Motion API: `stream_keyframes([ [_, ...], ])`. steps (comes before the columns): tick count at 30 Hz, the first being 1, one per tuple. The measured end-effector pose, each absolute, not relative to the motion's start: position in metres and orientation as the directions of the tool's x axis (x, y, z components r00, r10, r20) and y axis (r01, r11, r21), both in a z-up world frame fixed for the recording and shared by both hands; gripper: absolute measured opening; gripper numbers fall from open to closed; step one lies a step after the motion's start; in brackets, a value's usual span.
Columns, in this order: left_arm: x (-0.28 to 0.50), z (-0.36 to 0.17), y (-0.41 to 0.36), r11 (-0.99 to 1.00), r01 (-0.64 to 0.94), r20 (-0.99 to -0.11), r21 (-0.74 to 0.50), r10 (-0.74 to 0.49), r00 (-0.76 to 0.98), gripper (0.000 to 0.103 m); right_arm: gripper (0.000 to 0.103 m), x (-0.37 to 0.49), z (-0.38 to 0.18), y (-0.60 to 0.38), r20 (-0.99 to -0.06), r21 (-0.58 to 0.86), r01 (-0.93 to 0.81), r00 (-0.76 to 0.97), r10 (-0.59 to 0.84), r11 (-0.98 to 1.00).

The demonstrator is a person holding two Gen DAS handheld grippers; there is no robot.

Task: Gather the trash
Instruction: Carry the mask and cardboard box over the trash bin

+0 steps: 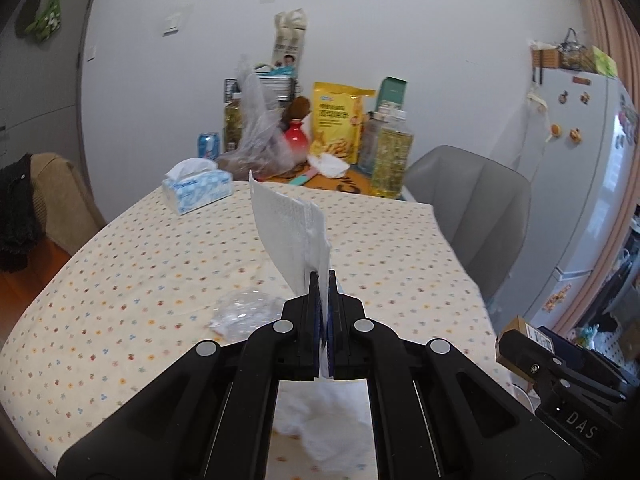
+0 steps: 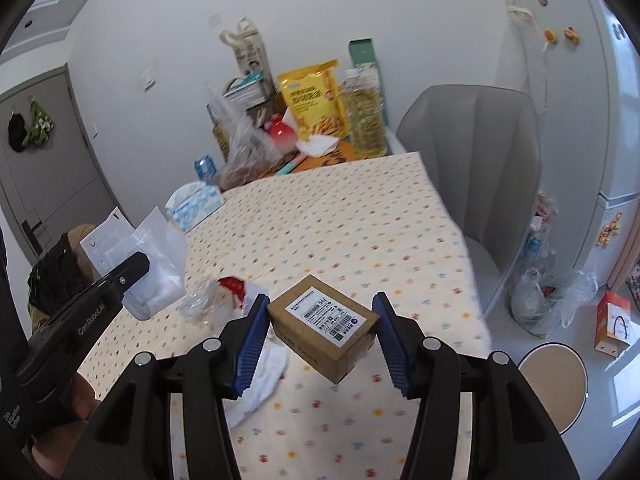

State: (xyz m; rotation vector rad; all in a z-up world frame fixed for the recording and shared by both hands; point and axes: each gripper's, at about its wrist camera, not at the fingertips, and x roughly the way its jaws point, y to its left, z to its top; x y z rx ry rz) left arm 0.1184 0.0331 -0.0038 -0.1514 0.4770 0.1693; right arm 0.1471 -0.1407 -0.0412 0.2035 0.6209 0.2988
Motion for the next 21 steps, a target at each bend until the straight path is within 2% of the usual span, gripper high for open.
stream_keyframes([
  [9,0.14,0.001,-0.051,0.994,-0.061,-0.467,-0.086,0.014,0.884,0.003,0.052,0.141,-0.042,-0.219,-0.527,0.302,-0.096,0.812,0.25,0.948],
  [21,0.179,-0.024,-0.166,0.992,0.117,-0.528,-0.051,-0.126,0.84,0.003,0.052,0.132,-0.053,-0.328,-0.54,0.32,0.083,0.835,0.109,0.944],
])
